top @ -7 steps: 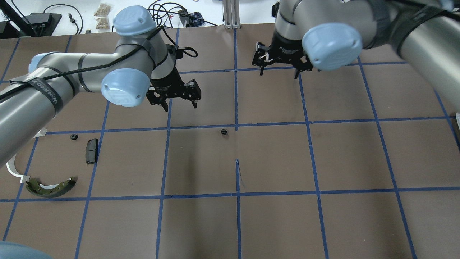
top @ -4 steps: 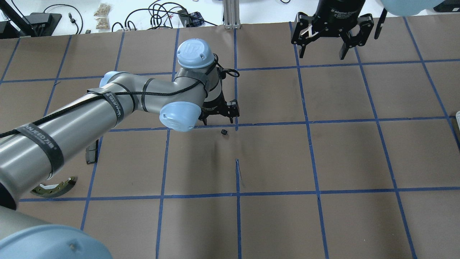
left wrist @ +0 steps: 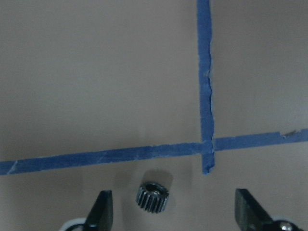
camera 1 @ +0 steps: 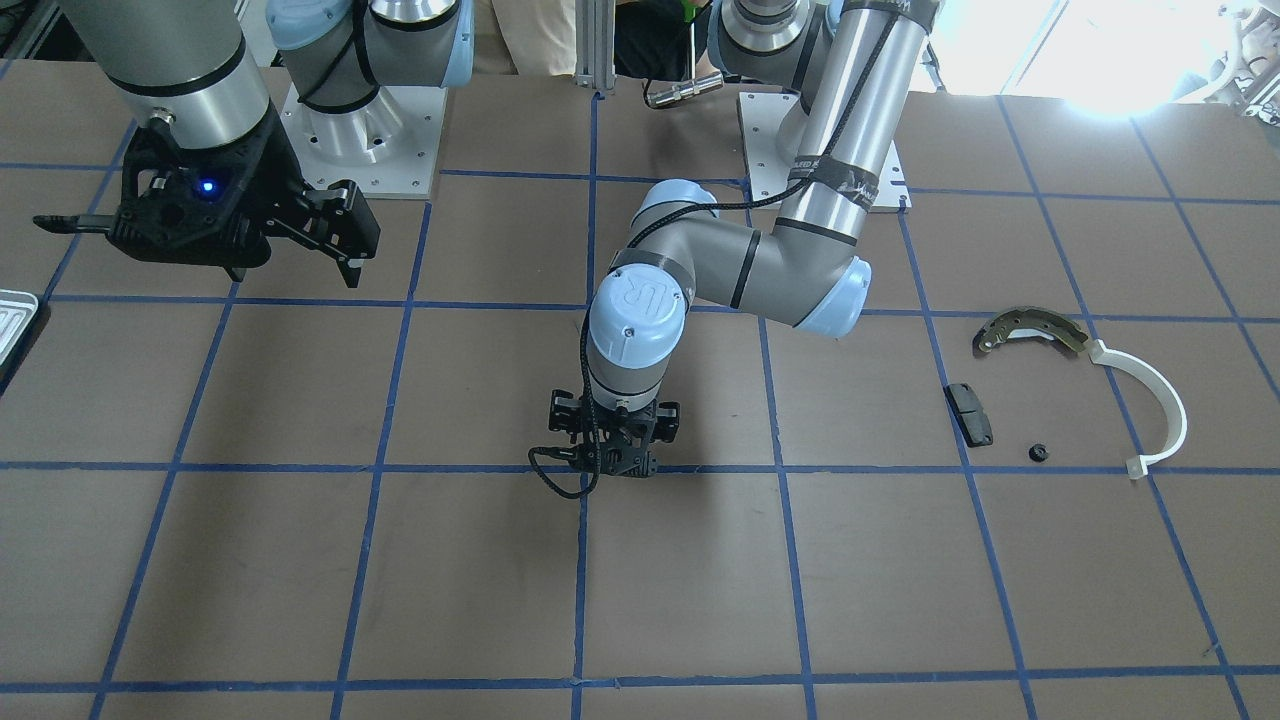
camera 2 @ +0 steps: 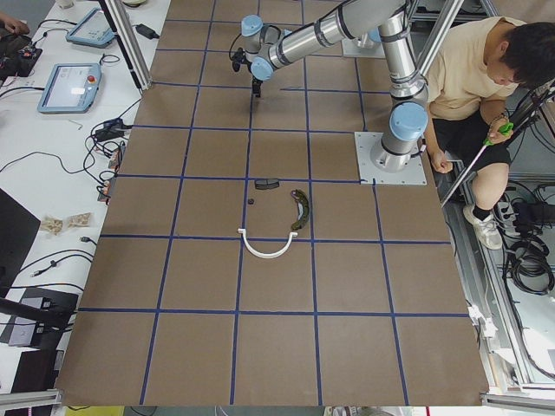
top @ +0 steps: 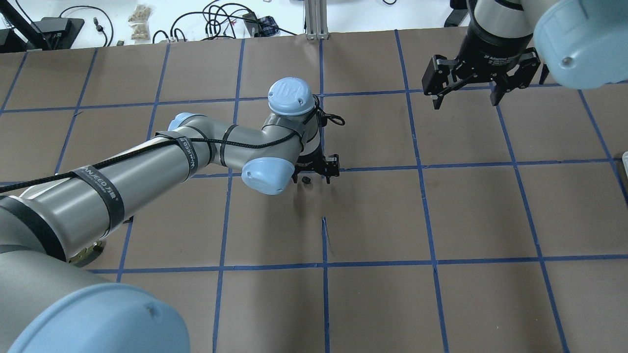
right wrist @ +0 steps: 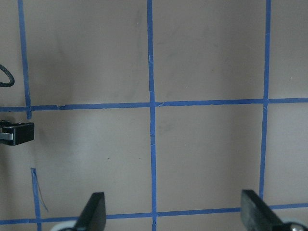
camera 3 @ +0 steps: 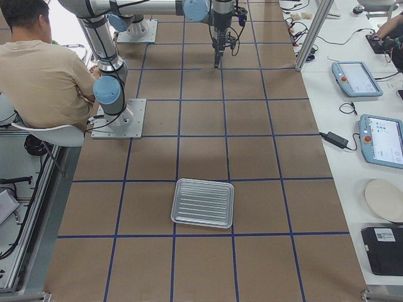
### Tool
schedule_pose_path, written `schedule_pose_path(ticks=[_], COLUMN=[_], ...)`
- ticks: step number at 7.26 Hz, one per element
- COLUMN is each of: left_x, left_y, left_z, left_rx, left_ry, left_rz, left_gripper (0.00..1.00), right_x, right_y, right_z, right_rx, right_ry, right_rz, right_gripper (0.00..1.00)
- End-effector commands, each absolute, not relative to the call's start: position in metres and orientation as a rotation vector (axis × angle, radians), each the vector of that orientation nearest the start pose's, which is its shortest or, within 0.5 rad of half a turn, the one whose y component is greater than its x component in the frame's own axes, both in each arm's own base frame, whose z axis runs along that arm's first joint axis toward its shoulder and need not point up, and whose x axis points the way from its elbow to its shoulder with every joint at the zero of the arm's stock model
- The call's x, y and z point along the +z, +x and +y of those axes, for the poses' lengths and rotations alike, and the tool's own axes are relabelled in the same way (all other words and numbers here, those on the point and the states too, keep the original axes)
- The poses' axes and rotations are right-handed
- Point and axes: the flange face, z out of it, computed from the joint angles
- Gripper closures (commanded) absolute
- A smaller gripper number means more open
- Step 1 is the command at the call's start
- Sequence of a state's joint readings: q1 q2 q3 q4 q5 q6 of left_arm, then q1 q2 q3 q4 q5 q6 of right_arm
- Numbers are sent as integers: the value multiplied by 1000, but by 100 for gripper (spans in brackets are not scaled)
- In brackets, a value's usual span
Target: Place bearing gear from tray to pile
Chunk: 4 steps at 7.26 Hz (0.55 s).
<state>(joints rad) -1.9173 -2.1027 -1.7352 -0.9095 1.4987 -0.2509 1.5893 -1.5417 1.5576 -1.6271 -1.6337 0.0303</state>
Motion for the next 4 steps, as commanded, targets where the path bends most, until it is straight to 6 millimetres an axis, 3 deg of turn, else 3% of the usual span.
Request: schedule_pose_path(ticks=[1, 4], left_x=[170, 179], left_y=[-339, -335], left_z=[-523, -528], left_rx=[99, 72], left_ry=[159, 173], left_rz=[3192, 3196], left_gripper=[64, 100], right_x=[489, 493], right_y=[134, 134], right_z=[-504, -500], right_rx=[-89, -101], right_ry=[16, 19], right_rz=[3216, 3217], right_gripper=[0, 0])
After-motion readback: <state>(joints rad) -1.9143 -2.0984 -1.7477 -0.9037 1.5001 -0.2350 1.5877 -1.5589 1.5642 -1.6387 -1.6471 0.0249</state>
